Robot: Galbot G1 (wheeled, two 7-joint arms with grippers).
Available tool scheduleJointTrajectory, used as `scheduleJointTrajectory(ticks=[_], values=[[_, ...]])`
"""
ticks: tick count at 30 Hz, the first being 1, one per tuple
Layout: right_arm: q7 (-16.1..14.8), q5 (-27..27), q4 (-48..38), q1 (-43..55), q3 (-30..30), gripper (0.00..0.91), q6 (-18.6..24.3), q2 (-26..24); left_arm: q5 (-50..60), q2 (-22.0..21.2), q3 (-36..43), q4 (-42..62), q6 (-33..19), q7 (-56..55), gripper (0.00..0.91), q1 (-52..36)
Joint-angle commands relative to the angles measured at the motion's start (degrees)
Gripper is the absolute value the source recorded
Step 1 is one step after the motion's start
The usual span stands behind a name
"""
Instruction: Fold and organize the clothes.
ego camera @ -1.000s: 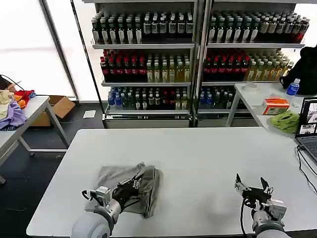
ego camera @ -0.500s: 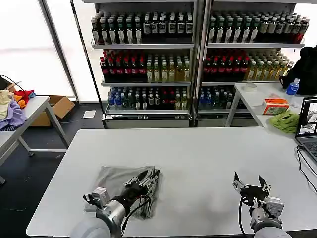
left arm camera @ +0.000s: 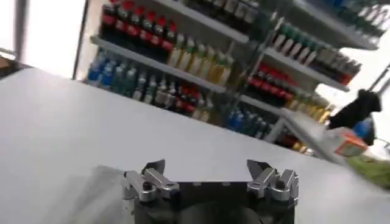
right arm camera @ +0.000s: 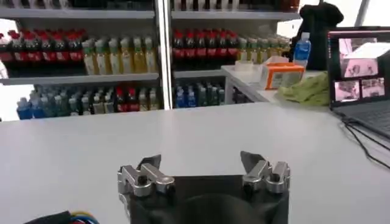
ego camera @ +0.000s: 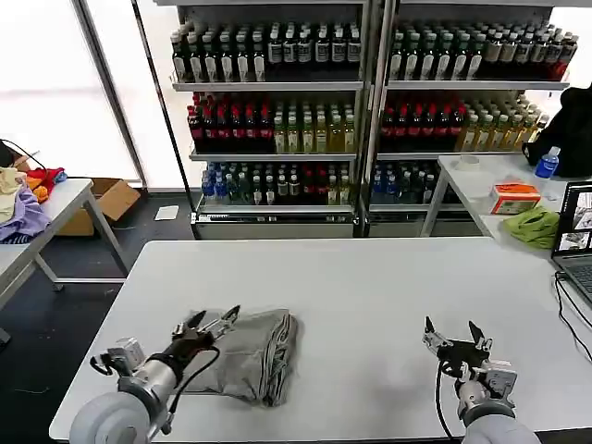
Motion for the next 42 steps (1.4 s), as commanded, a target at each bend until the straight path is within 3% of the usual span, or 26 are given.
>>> scheduleJointTrajectory(ticks=[1,22,23,24,25,26,28,42], values=[[-0.06,0.25,-0.28,0.67,-0.57,0.907,0.16,-0.18,5.66,3.64,-6.14,10.56,-1.01,5.28,0.907,1.03],[-0.12,-0.18,0.63,-1.65,0.32,0.907,0.33,0.4,10.93,1.75,-3.81,14.41,-2.63,11.05,0.907,2.58],[-0.15,-0.2,0.77,-1.74,0.19,0.907,0.34,0.53,11.33,1.68,-3.71,14.56,-2.57,11.11,0.826,2.58],[-0.18,-0.2,0.95,-1.82,0.12,0.907,0.33,0.63,11.46,1.61,-3.6,14.79,-2.56,11.14,0.645,2.53],[-0.19,-0.17,1.11,-1.84,0.11,0.907,0.33,0.68,11.58,1.52,-3.55,14.95,-2.5,11.19,0.524,2.55],[-0.14,-0.12,1.11,-1.8,0.15,0.907,0.31,0.79,11.51,1.36,-3.55,14.96,-2.41,11.21,0.272,2.64],[-0.09,-0.13,1.01,-1.87,0.23,0.907,0.33,0.78,11.31,1.11,-3.52,14.78,-2.41,11.2,0.02,3.13],[-0.1,0.05,1.02,-1.19,0.23,0.907,0.3,0.36,11.67,-0.93,-3.17,10.75,-2.92,11.93,0.0,5.02]])
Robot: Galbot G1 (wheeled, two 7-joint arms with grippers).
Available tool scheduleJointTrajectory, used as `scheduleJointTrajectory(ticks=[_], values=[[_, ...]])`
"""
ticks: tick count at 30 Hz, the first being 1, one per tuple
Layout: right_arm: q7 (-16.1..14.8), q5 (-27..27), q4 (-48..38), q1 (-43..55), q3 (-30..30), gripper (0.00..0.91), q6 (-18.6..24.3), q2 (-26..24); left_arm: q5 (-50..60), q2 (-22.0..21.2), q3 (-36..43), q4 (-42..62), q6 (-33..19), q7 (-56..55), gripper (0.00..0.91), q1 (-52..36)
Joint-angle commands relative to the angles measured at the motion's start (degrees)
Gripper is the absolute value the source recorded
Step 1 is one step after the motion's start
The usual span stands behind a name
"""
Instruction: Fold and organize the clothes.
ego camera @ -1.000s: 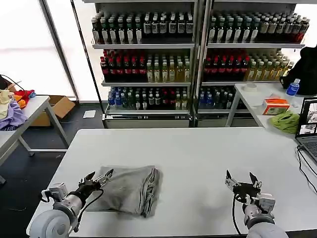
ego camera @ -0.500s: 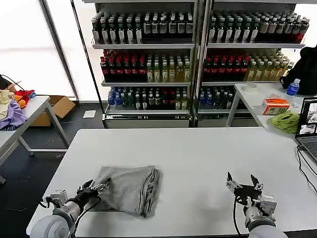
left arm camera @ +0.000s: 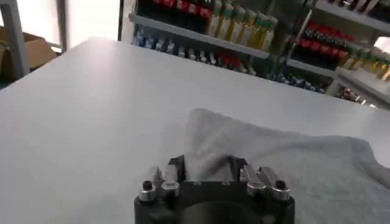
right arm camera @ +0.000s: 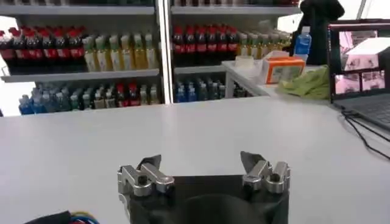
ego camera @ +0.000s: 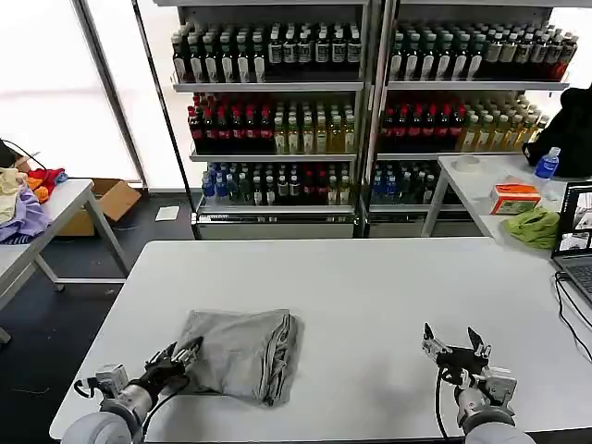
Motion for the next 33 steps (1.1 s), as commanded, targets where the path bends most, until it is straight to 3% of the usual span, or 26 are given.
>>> scheduleJointTrajectory(ticks=[1,9,23,27,33], values=[[0.07,0.19,0.18,0.34,-0.01,0.907,-0.05,-0.17,0.87,-1.26,0.21,-2.43,0.05,0.67,0.0,1.14],[0.28,1.1,0.43,0.51,0.77,0.907,-0.02,-1.22,1.07,-0.37,-3.66,-2.62,-1.35,0.84,0.0,1.24],[0.4,1.55,-0.15,2.26,-0.6,0.907,-0.05,-1.65,-6.46,19.15,-34.38,2.52,-0.07,1.15,0.0,5.52],[0.51,1.69,-0.5,2.96,-0.89,0.907,-0.1,-1.73,-5.78,20.29,-34.88,1.24,0.23,1.68,0.0,6.37],[0.55,1.65,-0.79,2.89,-1.05,0.907,-0.08,-1.6,-1.81,16.33,-27.8,-4.1,0.16,1.5,0.0,5.57]])
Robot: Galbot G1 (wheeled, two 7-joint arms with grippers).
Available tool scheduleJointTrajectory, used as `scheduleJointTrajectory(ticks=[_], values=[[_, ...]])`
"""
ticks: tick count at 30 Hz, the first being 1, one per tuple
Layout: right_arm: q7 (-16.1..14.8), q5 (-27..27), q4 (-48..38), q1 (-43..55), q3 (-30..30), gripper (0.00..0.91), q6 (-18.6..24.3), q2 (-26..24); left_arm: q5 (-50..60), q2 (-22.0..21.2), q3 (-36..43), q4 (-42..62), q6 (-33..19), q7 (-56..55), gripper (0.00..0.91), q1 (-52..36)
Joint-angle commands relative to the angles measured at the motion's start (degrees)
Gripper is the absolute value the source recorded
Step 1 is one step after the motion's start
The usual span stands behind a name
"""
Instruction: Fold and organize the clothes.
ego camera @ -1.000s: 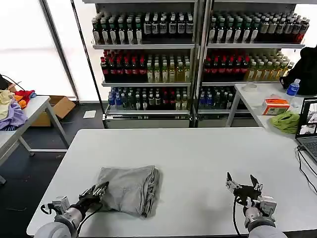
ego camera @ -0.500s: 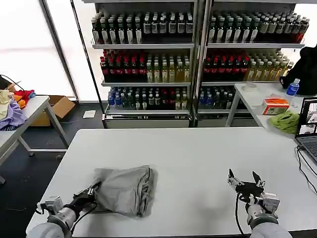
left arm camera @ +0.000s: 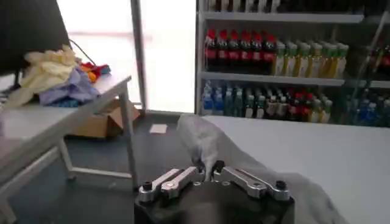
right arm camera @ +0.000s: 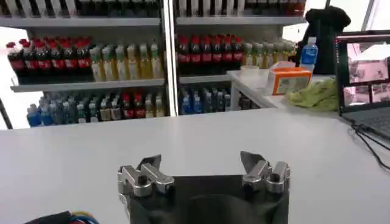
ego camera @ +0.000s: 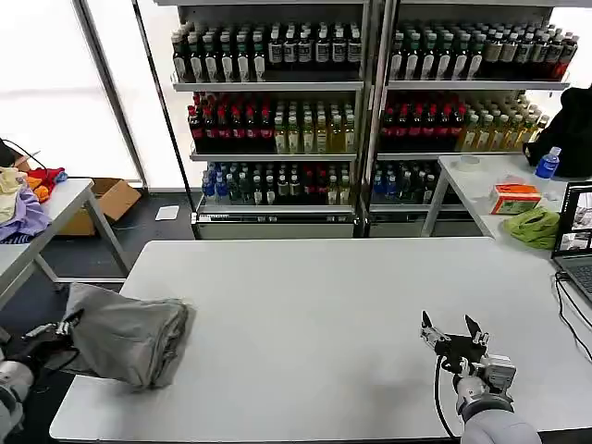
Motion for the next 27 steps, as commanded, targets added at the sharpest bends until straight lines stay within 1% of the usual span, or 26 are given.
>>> scheduleJointTrajectory(ticks=[1,4,6,8,9,10,12,14,17,21,24,25,26,27], values=[[0.06,0.06,-0.16,0.08,0.11,0.907,-0.05,-0.05,2.93,1.99,-1.57,-5.79,0.09,-0.51,0.0,0.39],[0.07,0.06,-0.31,-0.06,0.51,0.907,-0.07,-0.05,3.58,-0.28,1.94,-12.26,1.65,-2.48,0.0,0.68],[0.14,0.04,-0.3,-0.11,0.79,0.907,-0.09,0.02,5.05,-1.88,5.3,-18.35,3.17,-4.94,0.0,1.75],[0.28,-0.07,-0.11,-0.15,1.23,0.907,-0.32,0.29,9.48,-3.1,10.84,-22.9,3.34,-6.88,0.0,2.83],[0.33,-0.15,-0.06,-0.25,1.42,0.907,-0.36,0.34,13.51,-4.07,17.3,-26.28,3.37,-7.82,0.0,3.17],[0.32,-0.32,0.05,-0.4,1.62,0.907,-0.38,0.38,14.48,-4.38,20.02,-28.1,3.38,-8.34,0.0,3.28],[0.33,-0.9,0.09,-0.72,1.91,0.907,-0.5,0.75,19.7,-5.31,28.55,-31.06,3.31,-9.2,0.0,3.15],[0.32,-1.95,0.15,-1.25,2.02,0.907,-0.57,1.45,22.21,-6.48,36.93,-31.46,3.28,-10.5,0.0,2.47],[0.23,-3.89,0.93,-2.92,1.95,0.907,-0.62,3.42,25.04,-8.76,46.79,-27.67,3.28,-11.99,0.0,-1.76],[0.11,-6.67,1.32,-4.48,1.68,0.907,-0.44,5.4,24.76,-11.02,51.72,-21.59,3.32,-13.91,0.0,-7.42],[0.04,-8.07,1.0,-5.03,1.41,0.907,-0.27,6.1,26.0,-13.19,54.56,-17.13,3.3,-12.89,0.01,-9.9],[0.02,-8.33,0.73,-5.03,1.38,0.907,-0.21,6.1,26.27,-13.89,55.08,-16.32,3.28,-12.73,0.181,-10.81],[-0.06,-8.15,0.29,-4.62,1.53,0.907,-0.28,5.81,25.96,-15.07,55.52,-12.52,3.29,-12.64,0.363,-12.38],[-0.13,-8.12,0.08,-4.42,1.57,0.907,-0.31,5.77,25.94,-15.51,55.47,-10.79,3.28,-12.58,0.907,-12.99]])
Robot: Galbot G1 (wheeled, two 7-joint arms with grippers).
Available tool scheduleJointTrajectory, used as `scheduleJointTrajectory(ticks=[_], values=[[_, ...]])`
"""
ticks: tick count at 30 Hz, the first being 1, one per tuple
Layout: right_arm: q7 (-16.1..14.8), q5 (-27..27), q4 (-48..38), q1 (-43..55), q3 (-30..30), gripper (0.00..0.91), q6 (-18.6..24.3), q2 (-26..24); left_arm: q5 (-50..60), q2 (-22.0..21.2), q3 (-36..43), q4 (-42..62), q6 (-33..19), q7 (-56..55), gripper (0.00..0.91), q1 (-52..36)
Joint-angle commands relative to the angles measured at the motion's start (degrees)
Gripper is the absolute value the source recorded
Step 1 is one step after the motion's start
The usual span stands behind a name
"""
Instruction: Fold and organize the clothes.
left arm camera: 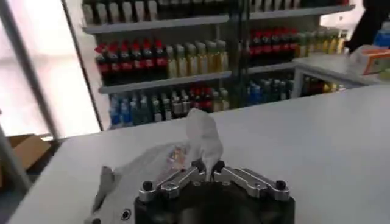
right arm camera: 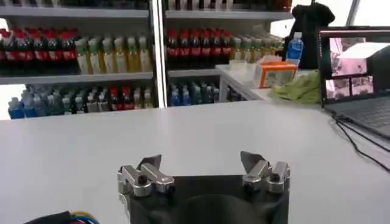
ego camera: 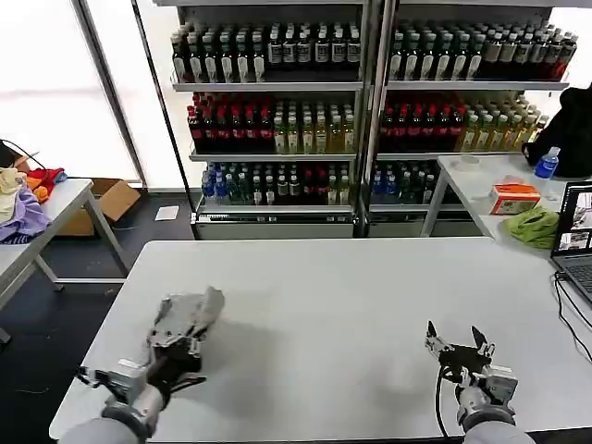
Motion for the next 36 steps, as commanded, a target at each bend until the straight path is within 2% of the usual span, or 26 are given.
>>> scheduleJointTrajectory(ticks=[1,9,13,16,18,21,25,32,36], values=[[-0.12,-3.24,-0.6,-0.59,0.09,0.907,-0.23,1.83,6.93,-8.02,20.63,11.13,0.43,-2.46,0.907,-10.86],[0.13,-4.38,-0.08,1.17,-2.11,0.907,-1.48,2.39,1.69,-5.79,16.62,11.5,0.14,-1.26,0.907,-12.66],[0.12,-4.57,-0.27,2.03,-3.63,0.907,-1.89,2.2,-4.58,-7.48,15.93,9.52,-2.34,-1.77,0.907,-13.44],[-0.03,-4.4,-0.16,2.62,-4.8,0.907,-2.23,1.85,-9.16,-8.56,15.28,6.84,-2.38,-2.46,0.907,-13.58],[-0.13,-2.39,-0.05,3.16,-5.6,0.907,-2.45,1.62,-10.69,-8.55,14.2,4.73,-2.25,-2.82,0.907,-13.08],[0.37,4.84,0.57,4.16,-7.01,0.907,-3.54,1.23,-11.12,-6.86,10.55,2.97,-1.81,-3.44,0.907,-12.15],[2.89,17.94,2.15,6.4,-10.09,0.907,-5.47,-1.57,-10.42,-0.62,4.34,1.38,0.34,-4.86,0.907,-9.53],[5.82,35.39,2.77,11.22,-15.57,0.907,-5.47,-7.14,-5.28,8.35,-3.6,0.75,0.46,-4.64,0.907,-1.61],[5.87,37.84,1.9,13.59,-18.04,0.907,-5.46,-9.69,-5.48,12.86,-6.73,0.03,0.49,-4.18,0.907,3.04]])
